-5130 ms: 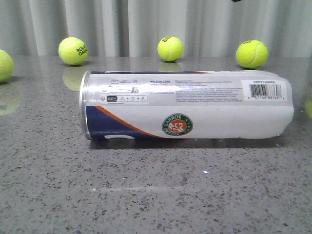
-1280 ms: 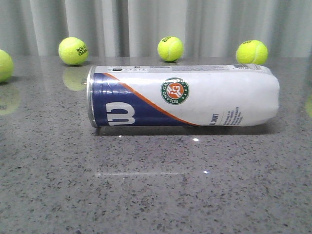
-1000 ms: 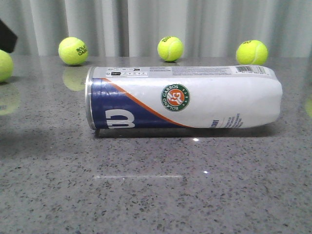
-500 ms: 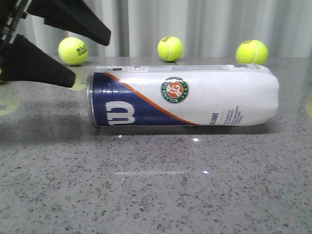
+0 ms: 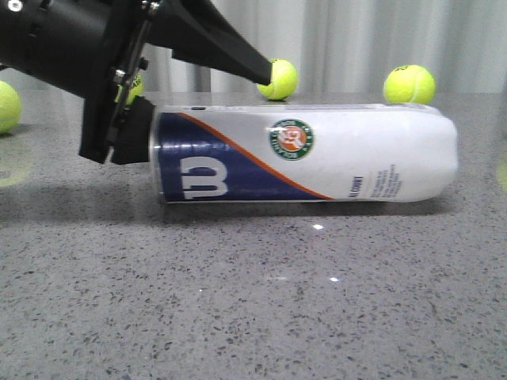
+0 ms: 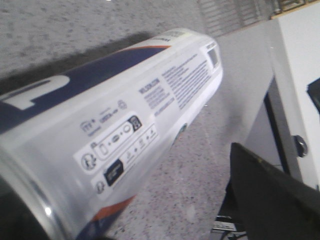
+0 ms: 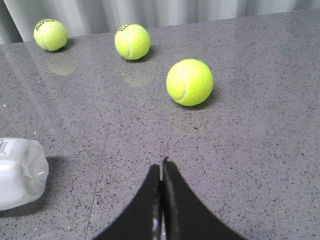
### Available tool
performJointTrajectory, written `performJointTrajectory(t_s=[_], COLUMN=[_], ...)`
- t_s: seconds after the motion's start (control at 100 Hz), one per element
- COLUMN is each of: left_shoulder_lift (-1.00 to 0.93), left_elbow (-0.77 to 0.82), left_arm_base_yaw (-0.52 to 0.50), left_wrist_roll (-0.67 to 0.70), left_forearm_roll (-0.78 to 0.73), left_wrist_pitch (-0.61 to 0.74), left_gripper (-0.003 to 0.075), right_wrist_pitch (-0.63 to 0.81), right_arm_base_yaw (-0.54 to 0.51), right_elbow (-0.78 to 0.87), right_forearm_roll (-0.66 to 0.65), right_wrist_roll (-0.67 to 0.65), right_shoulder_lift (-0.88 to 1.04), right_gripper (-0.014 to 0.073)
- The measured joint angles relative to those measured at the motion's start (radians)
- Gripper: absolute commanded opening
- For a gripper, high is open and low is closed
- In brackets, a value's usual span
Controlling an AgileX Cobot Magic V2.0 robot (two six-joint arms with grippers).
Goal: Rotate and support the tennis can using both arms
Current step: 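Reach the left gripper to the can's metal end and grasp it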
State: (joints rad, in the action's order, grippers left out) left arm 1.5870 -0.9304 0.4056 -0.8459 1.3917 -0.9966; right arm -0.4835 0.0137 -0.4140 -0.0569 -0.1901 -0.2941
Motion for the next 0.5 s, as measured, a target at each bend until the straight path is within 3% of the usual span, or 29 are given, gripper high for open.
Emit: performJointTrajectory(t_s=[0.28, 0.5], left_shoulder_lift=[0.057, 0.064], left_elbow=[-0.025, -0.025], left_arm_base_yaw=[0.002, 0.002], left_wrist_roll=[-0.040, -0.057], left_forearm_roll=[0.102, 0.159], left_wrist_pitch=[-0.127, -0.163], left_gripper=[0.0524, 0.0273], right_wrist_pitch=[0.000, 0.000], right_arm_base_yaw=[0.000, 0.000], right_elbow=[0.000, 0.000], right_forearm_roll=[0.000, 0.000], right_wrist_roll=[0.000, 0.000], right_shoulder_lift=[0.000, 0.000], right_gripper=[-0.0066, -0.0066])
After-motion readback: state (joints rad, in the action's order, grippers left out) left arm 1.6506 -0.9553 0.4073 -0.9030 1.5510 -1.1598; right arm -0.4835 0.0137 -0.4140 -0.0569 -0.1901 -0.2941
